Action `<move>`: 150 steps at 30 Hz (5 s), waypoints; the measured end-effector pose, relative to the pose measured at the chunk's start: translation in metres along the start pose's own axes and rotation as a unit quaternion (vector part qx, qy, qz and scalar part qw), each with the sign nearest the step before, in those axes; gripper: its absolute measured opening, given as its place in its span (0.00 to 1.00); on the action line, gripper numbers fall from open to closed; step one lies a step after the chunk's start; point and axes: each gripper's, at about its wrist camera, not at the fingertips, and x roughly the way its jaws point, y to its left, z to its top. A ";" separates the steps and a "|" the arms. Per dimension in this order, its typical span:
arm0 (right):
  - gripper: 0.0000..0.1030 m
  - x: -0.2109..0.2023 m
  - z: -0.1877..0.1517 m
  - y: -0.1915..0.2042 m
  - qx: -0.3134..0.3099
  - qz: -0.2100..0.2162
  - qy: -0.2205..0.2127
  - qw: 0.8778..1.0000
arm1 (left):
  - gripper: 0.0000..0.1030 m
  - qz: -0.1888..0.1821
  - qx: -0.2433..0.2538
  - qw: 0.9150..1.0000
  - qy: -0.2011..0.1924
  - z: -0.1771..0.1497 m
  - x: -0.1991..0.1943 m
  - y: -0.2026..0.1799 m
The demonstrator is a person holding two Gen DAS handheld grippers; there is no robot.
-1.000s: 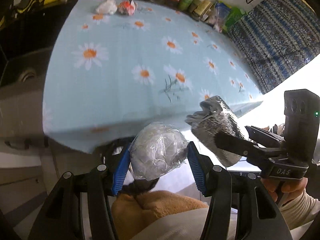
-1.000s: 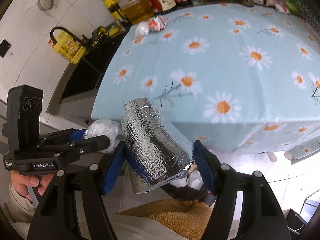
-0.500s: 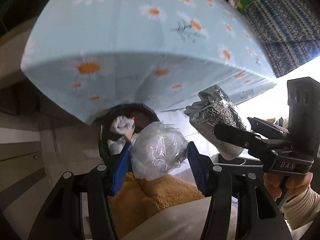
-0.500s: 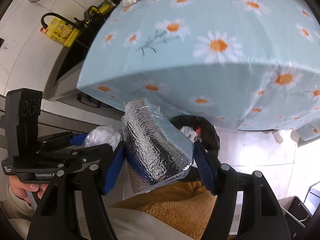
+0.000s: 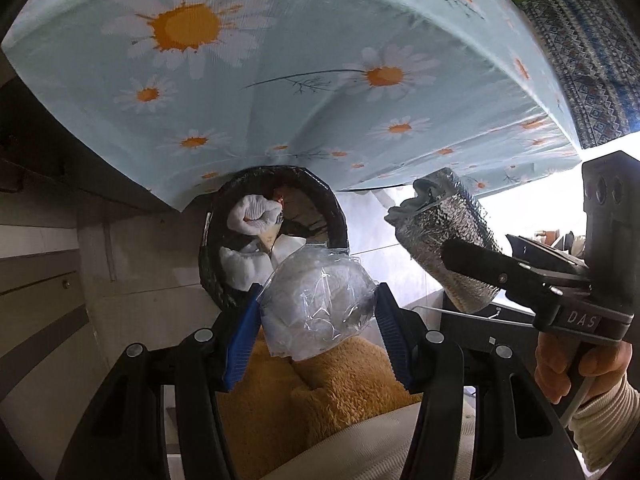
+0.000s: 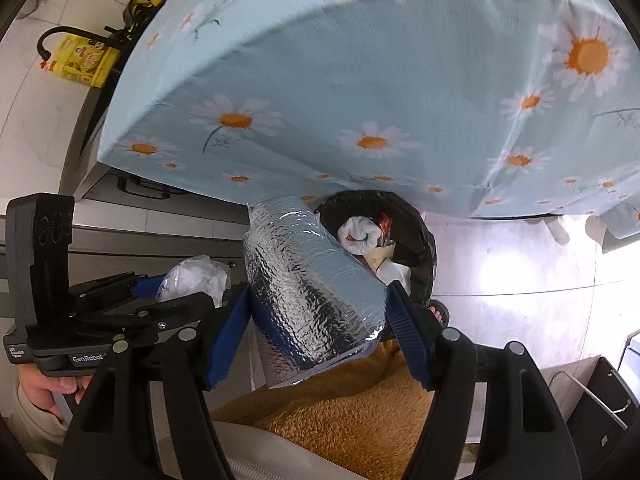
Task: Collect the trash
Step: 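Carry the foil roll and plastic bag down over the trash bin with both tools, then open the right tool over the bin while the left tool releases the plastic bag, then raise both tools back up over the table, then reach the right tool to the red-and-white wrapped packet while the left tool reaches the plastic-wrapped tissue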
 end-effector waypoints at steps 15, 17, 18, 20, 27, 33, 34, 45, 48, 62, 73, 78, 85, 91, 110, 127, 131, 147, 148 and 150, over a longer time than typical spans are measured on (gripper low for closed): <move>0.77 0.006 0.010 -0.006 0.027 0.004 0.007 1.000 | 0.71 0.017 0.009 1.000 0.010 0.014 0.002 -0.001; 0.77 0.003 0.012 -0.006 0.029 0.003 0.004 1.000 | 0.71 0.015 0.007 1.000 0.007 0.016 -0.001 0.001; 0.77 0.001 0.012 -0.005 0.030 0.003 0.003 1.000 | 0.71 0.015 0.007 1.000 0.005 0.017 -0.004 0.001; 0.77 -0.004 0.013 -0.005 0.032 0.003 -0.001 0.999 | 0.71 0.011 0.009 1.000 0.000 0.018 -0.013 -0.001; 0.77 -0.041 0.021 0.017 0.008 0.001 -0.040 0.999 | 0.71 0.008 0.020 0.998 -0.059 0.022 -0.064 -0.013; 0.77 -0.075 0.018 0.046 -0.043 -0.018 -0.087 0.995 | 0.71 0.000 0.026 0.993 -0.114 0.022 -0.109 -0.018; 0.77 -0.081 0.018 0.049 -0.045 -0.017 -0.095 0.994 | 0.71 -0.001 0.027 0.992 -0.120 0.021 -0.116 -0.019; 0.77 -0.126 0.021 0.077 -0.072 -0.017 -0.156 0.985 | 0.71 -0.003 0.029 0.985 -0.170 0.023 -0.155 -0.027; 0.77 -0.136 0.027 0.087 -0.082 -0.019 -0.169 0.982 | 0.71 -0.009 0.028 0.982 -0.186 0.024 -0.169 -0.027; 0.77 -0.153 0.064 0.121 -0.082 -0.019 -0.196 0.977 | 0.71 -0.025 0.029 0.972 -0.231 0.041 -0.217 -0.015; 0.77 -0.164 0.119 0.129 -0.102 -0.012 -0.204 0.974 | 0.71 -0.012 0.010 0.967 -0.254 0.061 -0.232 -0.012; 0.77 -0.158 0.153 0.124 -0.123 -0.001 -0.190 0.974 | 0.71 -0.004 -0.012 0.965 -0.262 0.079 -0.227 -0.018; 0.77 -0.146 0.214 0.117 -0.165 0.014 -0.172 0.971 | 0.71 0.014 -0.063 0.960 -0.273 0.115 -0.218 -0.020; 0.77 -0.126 0.278 0.114 -0.186 0.022 -0.151 0.971 | 0.71 0.029 -0.117 0.951 -0.283 0.144 -0.211 -0.016; 0.76 -0.030 0.380 0.117 -0.233 0.019 -0.079 0.969 | 0.71 0.065 -0.191 0.936 -0.289 0.173 -0.203 -0.006; 0.39 -0.015 0.389 0.109 -0.231 0.029 -0.058 0.971 | 0.71 0.065 -0.174 0.942 -0.278 0.197 -0.195 -0.012; 0.38 -0.020 0.388 0.102 -0.231 0.034 -0.061 0.970 | 0.71 0.066 -0.167 0.945 -0.273 0.205 -0.193 -0.014; 0.37 -0.069 0.381 0.037 -0.160 0.052 -0.096 0.981 | 0.71 0.109 -0.093 0.961 -0.238 0.279 -0.180 -0.025; 0.37 -0.072 0.379 0.029 -0.153 0.052 -0.100 0.982 | 0.71 0.112 -0.093 0.962 -0.233 0.284 -0.177 -0.024; 0.37 -0.076 0.377 0.019 -0.144 0.053 -0.105 0.983 | 0.71 0.115 -0.088 0.964 -0.222 0.294 -0.170 -0.021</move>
